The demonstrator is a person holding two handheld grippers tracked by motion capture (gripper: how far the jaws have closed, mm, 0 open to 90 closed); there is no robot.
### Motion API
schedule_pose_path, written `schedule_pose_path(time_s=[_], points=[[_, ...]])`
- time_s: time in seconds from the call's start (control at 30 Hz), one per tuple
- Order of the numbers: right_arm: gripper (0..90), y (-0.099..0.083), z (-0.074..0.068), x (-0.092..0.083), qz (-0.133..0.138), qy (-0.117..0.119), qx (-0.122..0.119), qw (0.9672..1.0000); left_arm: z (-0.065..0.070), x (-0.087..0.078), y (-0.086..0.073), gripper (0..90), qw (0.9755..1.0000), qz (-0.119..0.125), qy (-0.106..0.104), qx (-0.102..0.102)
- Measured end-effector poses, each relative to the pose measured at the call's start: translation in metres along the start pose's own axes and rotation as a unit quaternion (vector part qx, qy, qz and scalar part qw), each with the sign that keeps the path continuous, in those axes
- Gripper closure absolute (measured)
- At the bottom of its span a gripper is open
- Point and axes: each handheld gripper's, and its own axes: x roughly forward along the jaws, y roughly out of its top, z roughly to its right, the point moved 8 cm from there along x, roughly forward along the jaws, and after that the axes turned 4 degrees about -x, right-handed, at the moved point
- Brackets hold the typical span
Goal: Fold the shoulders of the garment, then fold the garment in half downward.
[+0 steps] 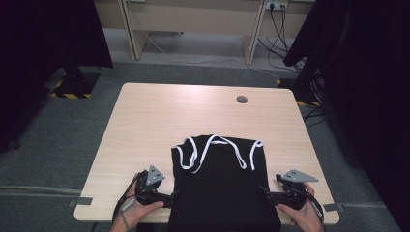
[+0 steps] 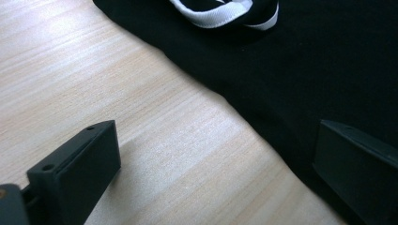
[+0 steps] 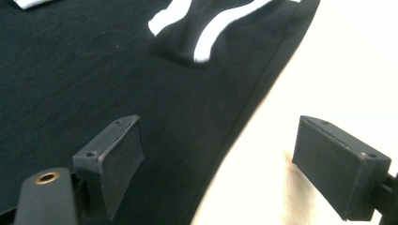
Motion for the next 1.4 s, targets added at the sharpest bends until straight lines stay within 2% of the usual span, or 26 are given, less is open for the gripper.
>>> schedule_pose_path(time_s=[0.27,0.67,0.8,0.83,0.9,0.93,1.0,1.03,1.13,1.2,1.33,1.4], points=[[16.6,-0.007,0.0,-0.009,-0.001,-0.012,-0.002,0.9999,0.001,0.0,-0.001,0.0,1.0,-0.003,0.003,0.002],[16.6,-0.004,0.0,-0.014,0.012,-0.006,0.004,0.9999,0.0,0.0,0.0,0.0,1.0,-0.002,0.002,0.0],[16.6,-0.003,0.005,-0.014,0.012,-0.005,0.009,0.9999,0.0,-0.001,0.0,0.0,0.9999,0.004,-0.013,-0.01],[16.6,-0.003,0.004,-0.014,0.01,-0.001,0.018,0.9998,-0.001,-0.002,0.001,0.0,0.9997,0.006,-0.019,-0.014],[16.5,-0.001,0.007,-0.013,0.013,0.001,0.013,0.9998,-0.002,-0.002,0.002,0.1,0.9995,0.008,-0.025,-0.019],[16.5,0.001,0.009,-0.011,0.012,0.005,0.014,0.9998,-0.002,-0.002,0.003,2.3,0.9994,0.007,-0.028,-0.02],[16.5,0.003,0.011,-0.01,0.012,0.007,0.016,0.9998,-0.003,-0.001,0.007,2.2,0.9992,0.011,-0.031,-0.023],[16.5,0.007,0.013,-0.007,0.012,0.013,0.014,0.9997,-0.004,0.0,0.013,2.2,0.9986,0.018,-0.038,-0.033],[16.6,0.012,0.016,-0.004,0.014,0.014,0.02,0.9996,-0.006,0.002,0.02,2.2,0.9981,0.022,-0.043,-0.038],[16.5,0.021,0.02,-0.001,0.014,0.013,0.007,0.9998,-0.011,0.003,0.031,2.2,0.9978,0.031,-0.039,-0.044],[16.5,0.03,0.023,0.003,0.018,0.012,0.009,0.9997,-0.015,0.007,0.043,2.2,0.9964,0.039,-0.046,-0.059],[16.5,0.036,0.027,0.009,0.018,0.011,0.01,0.9997,-0.016,0.014,0.051,2.2,0.9968,0.036,-0.043,-0.057]])
